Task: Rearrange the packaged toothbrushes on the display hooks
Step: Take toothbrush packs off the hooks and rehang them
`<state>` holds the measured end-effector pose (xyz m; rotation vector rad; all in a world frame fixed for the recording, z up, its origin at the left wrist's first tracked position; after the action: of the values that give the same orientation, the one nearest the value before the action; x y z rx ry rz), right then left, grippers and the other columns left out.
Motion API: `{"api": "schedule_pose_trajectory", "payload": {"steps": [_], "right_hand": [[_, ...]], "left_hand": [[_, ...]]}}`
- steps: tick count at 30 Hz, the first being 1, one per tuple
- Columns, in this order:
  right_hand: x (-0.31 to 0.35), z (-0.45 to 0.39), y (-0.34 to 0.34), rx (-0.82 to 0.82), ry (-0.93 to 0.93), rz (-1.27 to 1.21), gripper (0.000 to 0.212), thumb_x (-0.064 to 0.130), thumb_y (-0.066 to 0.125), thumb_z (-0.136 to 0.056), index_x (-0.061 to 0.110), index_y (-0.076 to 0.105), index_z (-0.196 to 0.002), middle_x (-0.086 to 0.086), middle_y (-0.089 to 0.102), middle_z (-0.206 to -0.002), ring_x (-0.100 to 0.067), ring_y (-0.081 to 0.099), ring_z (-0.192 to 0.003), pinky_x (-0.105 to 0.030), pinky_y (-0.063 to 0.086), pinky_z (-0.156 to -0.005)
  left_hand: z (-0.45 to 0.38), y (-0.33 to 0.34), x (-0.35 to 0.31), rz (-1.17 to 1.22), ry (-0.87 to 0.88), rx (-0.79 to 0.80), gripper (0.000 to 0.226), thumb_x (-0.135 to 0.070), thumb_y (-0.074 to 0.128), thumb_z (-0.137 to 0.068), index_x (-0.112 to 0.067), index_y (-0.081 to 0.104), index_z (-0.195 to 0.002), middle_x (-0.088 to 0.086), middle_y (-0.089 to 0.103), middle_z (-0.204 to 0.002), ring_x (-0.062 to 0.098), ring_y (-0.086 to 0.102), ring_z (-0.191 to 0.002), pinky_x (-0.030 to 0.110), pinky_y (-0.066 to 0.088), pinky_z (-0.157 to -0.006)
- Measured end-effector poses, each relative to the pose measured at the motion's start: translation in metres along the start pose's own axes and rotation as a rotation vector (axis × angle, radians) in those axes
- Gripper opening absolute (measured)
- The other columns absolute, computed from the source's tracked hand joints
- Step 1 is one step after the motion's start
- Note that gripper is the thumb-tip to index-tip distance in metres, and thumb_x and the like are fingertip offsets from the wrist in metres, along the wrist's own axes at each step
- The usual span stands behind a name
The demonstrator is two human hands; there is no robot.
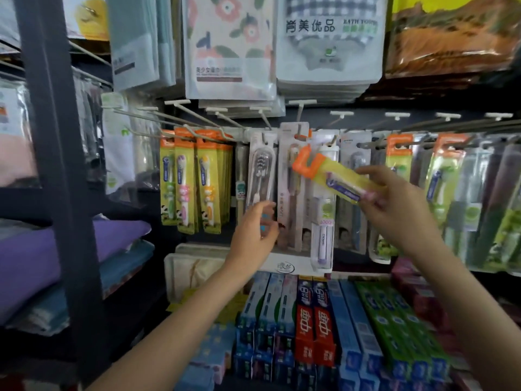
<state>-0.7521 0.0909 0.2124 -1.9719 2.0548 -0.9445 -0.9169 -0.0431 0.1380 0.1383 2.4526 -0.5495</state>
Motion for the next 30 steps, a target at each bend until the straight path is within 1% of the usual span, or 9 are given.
{"api": "schedule_pose_trajectory", "payload": {"steps": [2,5,8,10,13,20,25,28,30], "right_hand": [[0.016,0.015,0.008,-0.044,-0.005,-0.108,0.04,0.004,0.06,-0.085,0.018,0.052,-0.122,0.003,0.056,-0.094,-0.003,0.05,-0.057,-0.009,0.04,-0.043],[0.051,0.026,0.041,0.042,-0.184,-0.173,0.045,0.013,0.066,-0.083,0.021,0.05,-0.124,0.008,0.054,-0.093,-0.001,0.05,-0.064,-0.008,0.037,-0.051],[0.085,0.013,0.089,0.127,-0.271,-0.206,0.048,0.018,0.066,-0.083,0.019,0.048,-0.127,-0.002,0.063,-0.106,-0.018,0.06,-0.08,-0.026,0.046,-0.056],[0.107,-0.004,0.119,0.141,-0.268,-0.247,0.051,0.018,0.066,-0.082,0.018,0.047,-0.129,-0.006,0.063,-0.113,-0.024,0.062,-0.092,-0.032,0.047,-0.067],[0.133,-0.027,0.15,0.145,-0.267,-0.302,0.052,0.02,0.067,-0.081,0.018,0.048,-0.13,-0.009,0.063,-0.115,-0.028,0.059,-0.1,-0.033,0.043,-0.073],[0.154,-0.036,0.169,0.148,-0.226,-0.399,0.045,0.031,0.063,-0.085,0.015,0.051,-0.126,-0.008,0.062,-0.11,-0.027,0.06,-0.096,-0.041,0.05,-0.076],[0.122,-0.029,0.151,0.138,-0.178,-0.391,0.034,0.028,0.058,-0.09,0.012,0.054,-0.119,-0.002,0.058,-0.098,-0.018,0.06,-0.078,-0.035,0.052,-0.072],[0.105,-0.03,0.138,0.138,-0.146,-0.378,0.029,0.022,0.056,-0.09,0.012,0.054,-0.118,-0.002,0.06,-0.099,-0.015,0.059,-0.08,-0.025,0.047,-0.069],[0.096,-0.03,0.127,0.124,-0.127,-0.366,0.026,0.019,0.056,-0.09,0.013,0.055,-0.116,-0.001,0.059,-0.099,-0.015,0.06,-0.078,-0.026,0.048,-0.07]], "left_hand": [[0.001,-0.017,0.006,0.049,-0.031,-0.056,0.029,-0.009,0.051,-0.093,-0.016,0.049,-0.12,-0.01,0.054,-0.109,0.005,0.054,-0.097,0.009,0.043,-0.08],[-0.001,-0.046,0.015,0.182,-0.092,-0.152,0.015,-0.012,0.047,-0.094,-0.023,0.051,-0.104,-0.007,0.06,-0.099,0.007,0.058,-0.092,0.012,0.045,-0.079],[-0.007,-0.071,0.022,0.424,-0.217,-0.268,0.015,-0.018,0.044,-0.097,-0.03,0.051,-0.1,0.002,0.063,-0.103,0.021,0.063,-0.096,0.035,0.05,-0.085],[-0.012,-0.088,0.025,0.547,-0.283,-0.312,0.014,-0.02,0.046,-0.096,-0.029,0.049,-0.106,0.006,0.062,-0.11,0.022,0.063,-0.097,0.035,0.052,-0.081],[-0.022,-0.111,0.027,0.725,-0.349,-0.393,0.03,-0.012,0.049,-0.095,-0.017,0.044,-0.124,0.007,0.06,-0.103,0.016,0.061,-0.083,0.023,0.05,-0.059],[-0.053,-0.145,0.035,0.661,-0.378,-0.377,0.064,0.009,0.049,-0.088,-0.027,0.032,-0.138,0.018,0.054,-0.123,0.019,0.061,-0.085,0.023,0.051,-0.052],[-0.054,-0.147,0.045,0.563,-0.36,-0.304,0.066,0.009,0.048,-0.089,-0.036,0.036,-0.136,0.011,0.055,-0.125,0.023,0.057,-0.107,0.029,0.051,-0.073],[-0.052,-0.14,0.044,0.572,-0.307,-0.269,0.068,0.01,0.047,-0.09,-0.034,0.033,-0.14,0.002,0.061,-0.11,0.017,0.059,-0.099,0.037,0.048,-0.086],[-0.057,-0.138,0.042,0.518,-0.287,-0.242,0.068,0.009,0.045,-0.09,-0.033,0.03,-0.142,-0.004,0.059,-0.108,0.014,0.058,-0.098,0.037,0.047,-0.089]]}}
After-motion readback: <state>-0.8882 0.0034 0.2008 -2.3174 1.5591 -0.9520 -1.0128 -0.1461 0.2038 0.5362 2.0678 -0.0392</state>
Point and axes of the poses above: each hand's wrist, its own z-axis away from the middle knuckle, its own y-axis out of the palm, x = y × z, the point moved 1 cm from there along -z, towards the middle knuckle
